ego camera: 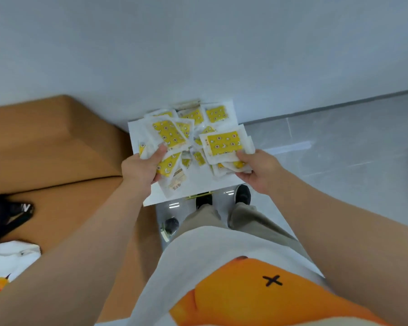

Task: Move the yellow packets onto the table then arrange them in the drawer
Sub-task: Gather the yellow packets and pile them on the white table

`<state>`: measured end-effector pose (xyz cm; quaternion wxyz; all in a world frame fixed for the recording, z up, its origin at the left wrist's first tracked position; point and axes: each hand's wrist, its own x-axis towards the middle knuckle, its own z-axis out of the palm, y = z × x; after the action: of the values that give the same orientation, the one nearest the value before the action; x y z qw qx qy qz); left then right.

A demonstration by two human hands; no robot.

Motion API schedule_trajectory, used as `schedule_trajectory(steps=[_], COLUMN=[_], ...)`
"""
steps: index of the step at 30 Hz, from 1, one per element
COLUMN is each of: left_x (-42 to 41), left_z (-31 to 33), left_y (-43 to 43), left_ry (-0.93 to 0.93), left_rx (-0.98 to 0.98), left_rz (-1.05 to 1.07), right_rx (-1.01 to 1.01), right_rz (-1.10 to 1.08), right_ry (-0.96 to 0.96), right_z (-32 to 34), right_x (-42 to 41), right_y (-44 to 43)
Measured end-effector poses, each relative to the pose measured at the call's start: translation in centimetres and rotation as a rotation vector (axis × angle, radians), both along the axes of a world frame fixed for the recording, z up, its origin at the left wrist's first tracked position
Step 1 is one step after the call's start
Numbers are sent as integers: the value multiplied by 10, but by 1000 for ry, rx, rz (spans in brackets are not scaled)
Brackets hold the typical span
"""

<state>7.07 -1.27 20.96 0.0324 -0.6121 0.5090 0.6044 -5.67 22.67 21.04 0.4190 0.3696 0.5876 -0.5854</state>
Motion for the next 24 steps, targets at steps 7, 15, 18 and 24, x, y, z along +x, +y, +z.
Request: schedule_trajectory(steps=[7, 15, 18, 24], left_x=[-32, -99, -125, -156], left_z=[49, 103, 126, 163], left_y=[14, 75, 119, 229], left_ry=[128, 265, 333, 413], left_rx=[-29, -33, -5, 40], left_rz=[-143, -362, -426, -570], right_rx=[-131, -255, -282, -313], right_rz=[-145, -457, -563, -689], right_ry=[119, 252, 298, 413], right_z=[51, 107, 125, 155], right_x=[3, -1, 1, 10], right_y=[42, 115, 148, 243])
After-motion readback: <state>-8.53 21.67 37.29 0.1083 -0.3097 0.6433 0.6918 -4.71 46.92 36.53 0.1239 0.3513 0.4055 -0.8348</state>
